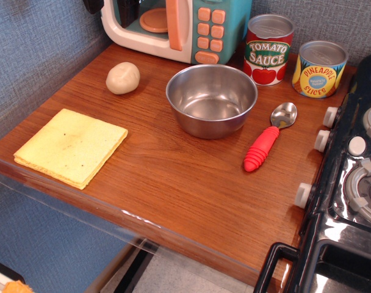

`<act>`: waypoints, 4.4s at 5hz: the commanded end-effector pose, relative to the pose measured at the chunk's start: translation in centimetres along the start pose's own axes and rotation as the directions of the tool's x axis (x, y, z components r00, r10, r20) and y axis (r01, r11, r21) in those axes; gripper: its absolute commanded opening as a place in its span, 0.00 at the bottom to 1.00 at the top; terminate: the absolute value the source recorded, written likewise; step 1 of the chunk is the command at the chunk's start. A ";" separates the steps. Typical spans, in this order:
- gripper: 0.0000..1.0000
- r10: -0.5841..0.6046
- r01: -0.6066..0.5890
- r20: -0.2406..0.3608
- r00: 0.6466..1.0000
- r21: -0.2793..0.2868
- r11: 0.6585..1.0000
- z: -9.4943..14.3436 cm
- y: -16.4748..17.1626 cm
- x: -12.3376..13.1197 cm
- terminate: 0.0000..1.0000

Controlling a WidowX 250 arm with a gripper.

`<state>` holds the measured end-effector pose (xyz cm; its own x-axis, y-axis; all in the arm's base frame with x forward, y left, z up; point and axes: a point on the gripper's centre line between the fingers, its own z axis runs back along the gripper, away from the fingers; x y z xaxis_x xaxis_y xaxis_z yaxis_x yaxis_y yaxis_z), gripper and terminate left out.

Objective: Move the pot and place on yellow towel

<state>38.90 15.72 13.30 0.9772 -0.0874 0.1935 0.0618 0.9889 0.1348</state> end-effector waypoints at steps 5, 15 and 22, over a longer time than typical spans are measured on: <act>1.00 -0.064 0.064 0.033 0.997 -0.003 0.998 1.2 -4.5 -0.6 0.00; 1.00 -0.208 0.209 0.023 0.978 -0.093 0.973 -4.4 -19.6 0.6 0.00; 0.00 -0.214 0.246 0.154 0.965 -0.237 0.940 5.0 -14.6 0.5 0.00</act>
<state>37.27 -0.08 13.26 0.9224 -0.3148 0.2238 0.3429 0.9341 -0.0996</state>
